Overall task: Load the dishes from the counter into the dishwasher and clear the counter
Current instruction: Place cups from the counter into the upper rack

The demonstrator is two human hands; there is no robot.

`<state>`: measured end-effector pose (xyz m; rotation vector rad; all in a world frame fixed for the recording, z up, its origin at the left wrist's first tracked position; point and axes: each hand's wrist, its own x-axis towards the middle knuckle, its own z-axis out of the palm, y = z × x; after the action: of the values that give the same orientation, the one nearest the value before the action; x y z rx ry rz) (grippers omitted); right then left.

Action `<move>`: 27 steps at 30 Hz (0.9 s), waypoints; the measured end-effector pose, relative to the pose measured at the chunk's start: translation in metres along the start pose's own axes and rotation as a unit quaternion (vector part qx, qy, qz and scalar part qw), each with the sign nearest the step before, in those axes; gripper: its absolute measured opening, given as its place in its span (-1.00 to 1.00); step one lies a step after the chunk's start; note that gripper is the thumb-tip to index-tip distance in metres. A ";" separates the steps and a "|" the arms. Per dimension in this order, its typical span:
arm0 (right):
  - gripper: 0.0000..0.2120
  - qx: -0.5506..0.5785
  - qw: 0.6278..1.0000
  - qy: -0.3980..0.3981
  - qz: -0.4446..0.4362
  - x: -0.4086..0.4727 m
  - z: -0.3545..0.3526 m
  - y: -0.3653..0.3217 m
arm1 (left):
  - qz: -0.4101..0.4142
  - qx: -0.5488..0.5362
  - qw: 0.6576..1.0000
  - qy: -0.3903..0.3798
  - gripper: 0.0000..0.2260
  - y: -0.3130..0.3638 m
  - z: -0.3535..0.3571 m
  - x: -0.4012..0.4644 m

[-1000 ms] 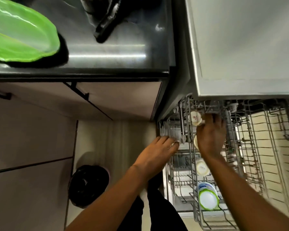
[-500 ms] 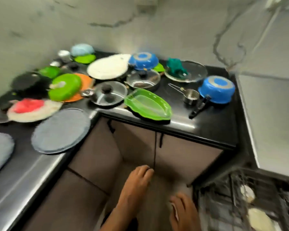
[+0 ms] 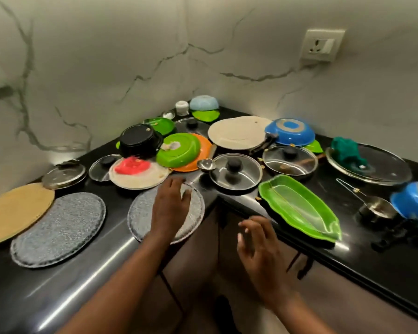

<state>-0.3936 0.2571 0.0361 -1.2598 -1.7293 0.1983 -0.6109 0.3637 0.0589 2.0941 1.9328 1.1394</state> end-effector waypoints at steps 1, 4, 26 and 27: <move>-0.83 0.010 1.000 0.007 -0.011 0.024 0.010 0.004 | -0.010 0.001 1.000 0.000 -0.74 -0.011 0.003 0.022; -0.84 0.044 0.998 0.014 -0.037 0.096 0.039 0.016 | -0.023 0.008 1.000 -0.002 -0.70 -0.038 0.016 0.085; -0.65 -0.004 0.989 -0.134 -0.061 0.486 0.270 0.176 | 0.045 0.326 0.914 -0.239 -0.41 -0.139 0.145 0.406; -0.64 -0.026 0.986 -0.149 -0.070 0.499 0.280 0.183 | 0.055 0.344 0.899 -0.267 -0.34 -0.141 0.146 0.414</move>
<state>-0.4935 0.8478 0.0706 -1.1856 -2.0843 0.2707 -0.6761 0.8196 0.0711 2.4715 2.1029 -0.2054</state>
